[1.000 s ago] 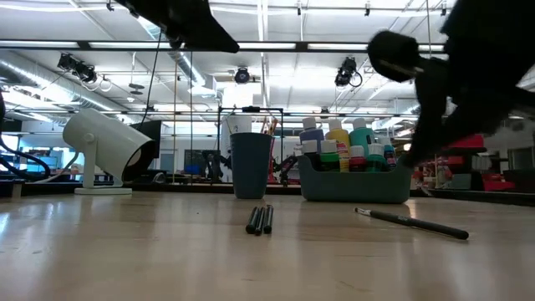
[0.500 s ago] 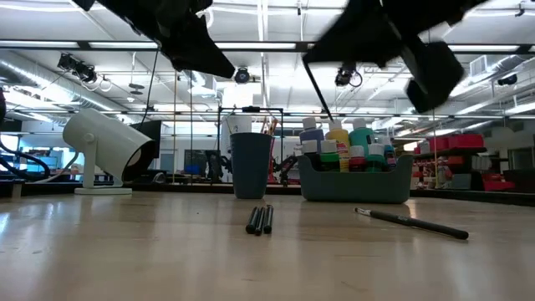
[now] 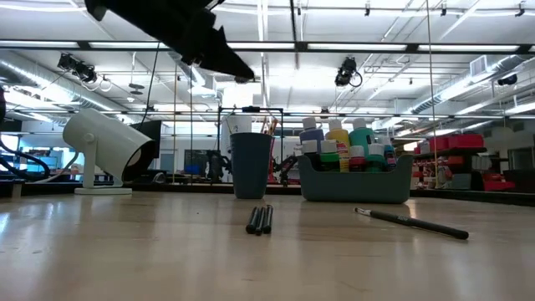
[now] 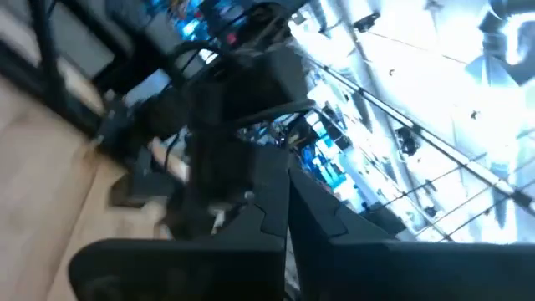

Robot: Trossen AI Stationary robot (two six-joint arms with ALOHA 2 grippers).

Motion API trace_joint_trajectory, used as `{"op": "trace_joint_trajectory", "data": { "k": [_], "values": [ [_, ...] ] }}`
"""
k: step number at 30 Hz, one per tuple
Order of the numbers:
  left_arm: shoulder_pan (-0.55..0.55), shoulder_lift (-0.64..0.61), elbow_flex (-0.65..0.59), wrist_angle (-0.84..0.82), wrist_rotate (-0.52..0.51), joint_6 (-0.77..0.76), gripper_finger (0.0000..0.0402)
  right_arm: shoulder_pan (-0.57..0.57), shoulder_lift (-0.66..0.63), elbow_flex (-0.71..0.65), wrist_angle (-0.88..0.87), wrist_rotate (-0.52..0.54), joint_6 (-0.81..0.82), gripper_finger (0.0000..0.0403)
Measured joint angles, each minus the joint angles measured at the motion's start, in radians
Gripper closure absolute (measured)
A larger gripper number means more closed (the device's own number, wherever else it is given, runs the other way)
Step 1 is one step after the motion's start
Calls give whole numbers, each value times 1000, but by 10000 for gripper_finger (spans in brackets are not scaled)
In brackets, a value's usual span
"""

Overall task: Pick & Place Paint Supplies
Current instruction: Put the gold paint brush into the blue cup

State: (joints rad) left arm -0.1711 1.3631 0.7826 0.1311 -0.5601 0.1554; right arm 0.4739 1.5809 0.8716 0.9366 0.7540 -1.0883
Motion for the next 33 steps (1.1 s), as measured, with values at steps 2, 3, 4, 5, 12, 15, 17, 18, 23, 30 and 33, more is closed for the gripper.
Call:
{"op": "trace_joint_trajectory", "data": {
  "k": [2,3,4,5,12,15,17,18,23,30,33],
  "values": [
    [0,15,0,54,6,2,275,-23,-8,0,11,-48,46,397],
    [1,25,0,89,12,1,275,-33,-12,0,9,-69,71,397],
    [4,39,2,132,25,2,275,-47,-14,-1,12,-97,95,397],
    [6,47,2,154,36,2,275,-61,-15,-1,15,-124,112,397],
    [20,64,1,239,37,5,275,-130,-15,-1,26,-208,204,397],
    [28,64,1,245,29,6,275,-150,-15,-1,42,-257,254,397],
    [32,64,1,246,28,6,275,-161,-15,-1,45,-274,274,397],
    [35,64,1,246,29,6,275,-167,-15,-1,51,-281,280,397],
    [47,64,1,248,29,2,275,-186,-15,-1,74,-324,303,397],
    [48,64,1,248,26,25,295,-186,-15,-1,110,-283,268,397],
    [48,64,1,250,16,28,324,-186,-15,-1,106,-281,265,397]
  ]
}}
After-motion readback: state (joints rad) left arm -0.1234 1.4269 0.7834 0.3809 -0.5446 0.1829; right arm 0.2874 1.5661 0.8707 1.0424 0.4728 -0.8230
